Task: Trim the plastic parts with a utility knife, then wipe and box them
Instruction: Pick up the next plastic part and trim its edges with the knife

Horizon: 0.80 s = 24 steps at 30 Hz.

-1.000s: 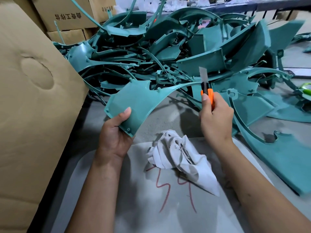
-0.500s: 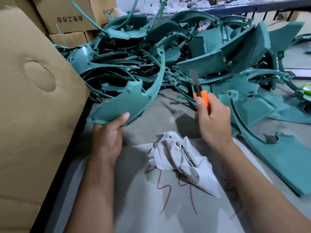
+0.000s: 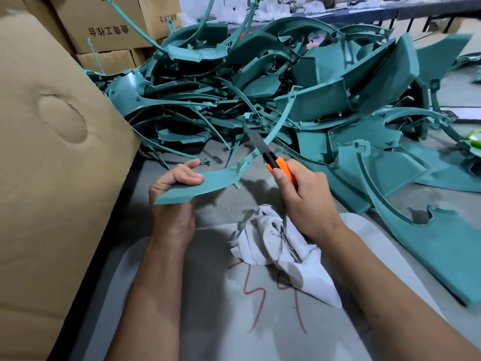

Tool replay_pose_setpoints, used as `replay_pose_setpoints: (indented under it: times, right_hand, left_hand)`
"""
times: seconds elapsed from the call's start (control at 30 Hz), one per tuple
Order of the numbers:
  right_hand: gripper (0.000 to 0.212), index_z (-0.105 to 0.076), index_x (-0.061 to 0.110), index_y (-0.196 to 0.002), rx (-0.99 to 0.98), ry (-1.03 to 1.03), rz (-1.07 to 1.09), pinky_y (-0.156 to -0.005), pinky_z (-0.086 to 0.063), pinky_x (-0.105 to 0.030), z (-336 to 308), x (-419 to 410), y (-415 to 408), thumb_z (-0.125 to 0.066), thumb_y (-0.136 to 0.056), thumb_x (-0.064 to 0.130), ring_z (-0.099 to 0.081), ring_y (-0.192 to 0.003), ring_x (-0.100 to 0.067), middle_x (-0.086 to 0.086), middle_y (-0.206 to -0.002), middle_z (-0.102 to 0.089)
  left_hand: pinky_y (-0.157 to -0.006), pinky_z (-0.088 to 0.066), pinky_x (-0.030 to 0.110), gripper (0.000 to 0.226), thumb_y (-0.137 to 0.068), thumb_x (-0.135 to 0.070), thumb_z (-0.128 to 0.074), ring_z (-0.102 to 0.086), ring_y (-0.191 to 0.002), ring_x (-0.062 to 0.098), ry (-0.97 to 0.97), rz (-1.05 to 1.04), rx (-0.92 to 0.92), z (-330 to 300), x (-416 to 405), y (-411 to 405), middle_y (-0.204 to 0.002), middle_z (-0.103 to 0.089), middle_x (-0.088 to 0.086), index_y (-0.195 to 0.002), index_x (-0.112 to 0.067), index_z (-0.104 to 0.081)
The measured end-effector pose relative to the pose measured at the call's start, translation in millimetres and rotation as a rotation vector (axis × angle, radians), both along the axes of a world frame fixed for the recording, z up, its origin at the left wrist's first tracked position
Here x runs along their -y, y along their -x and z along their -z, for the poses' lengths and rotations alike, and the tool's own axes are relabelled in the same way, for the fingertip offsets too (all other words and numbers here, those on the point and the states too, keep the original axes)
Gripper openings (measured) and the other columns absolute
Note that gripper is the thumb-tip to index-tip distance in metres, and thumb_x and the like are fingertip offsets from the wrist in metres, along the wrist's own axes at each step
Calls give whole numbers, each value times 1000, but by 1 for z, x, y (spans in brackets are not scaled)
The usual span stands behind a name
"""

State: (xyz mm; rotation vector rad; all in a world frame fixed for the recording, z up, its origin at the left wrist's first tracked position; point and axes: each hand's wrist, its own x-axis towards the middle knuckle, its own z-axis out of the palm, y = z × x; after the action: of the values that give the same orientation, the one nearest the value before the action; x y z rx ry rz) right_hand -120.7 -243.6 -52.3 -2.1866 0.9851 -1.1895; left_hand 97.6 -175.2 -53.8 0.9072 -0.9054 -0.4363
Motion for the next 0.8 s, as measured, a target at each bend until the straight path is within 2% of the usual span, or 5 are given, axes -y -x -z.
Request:
replay_pose_setpoints:
  times: [0.3, 0.37, 0.5, 0.6, 0.8]
  right_hand:
    - [37, -43, 32, -72, -179, -64, 44, -47, -33, -22, 4, 5, 1, -51, -108, 38, -45, -49, -13, 7, -57, -49]
    - [36, -44, 31, -73, -252, -63, 130, -46, -26, -24, 4, 11, 6, -50, -108, 40, -45, -49, -10, 5, -58, -51]
    - [35, -55, 21, -83, -364, -117, 347, -59, -46, -38, 4, 26, 22, -48, -107, 45, -58, -63, -29, -5, -68, -59]
    - [36, -52, 19, -81, -352, -116, 487, -58, -40, -37, 4, 28, 31, -51, -105, 46, -53, -63, -34, -4, -66, -52]
    - [23, -56, 24, -88, -375, -15, 108, -51, -40, -37, 1, 7, 6, -55, -104, 41, -54, -55, -23, 0, -64, -57]
  left_hand:
    - [-111, -42, 49, 24, -79, -13, -59, -53, -78, 27, 117, -5, 187, -15, -12, 5, -63, -63, -10, -59, -22, -68]
    - [-111, -41, 49, 22, -82, -10, -58, -51, -80, 29, 115, -41, 234, -17, -15, 0, -64, -62, -9, -60, -12, -64]
    - [-111, -39, 60, 40, -78, 28, -53, -56, -94, 39, 22, -93, 425, -20, -21, -13, -69, -58, 11, -77, -11, -62]
    - [-109, -44, 51, 31, -74, 22, -56, -59, -103, 49, 0, -133, 523, -26, -21, -3, -68, -58, 9, -72, -8, -64]
    - [-108, -39, 63, 33, -75, 26, -57, -60, -102, 52, 1, -181, 532, -31, -17, 4, -63, -58, 11, -67, -5, -65]
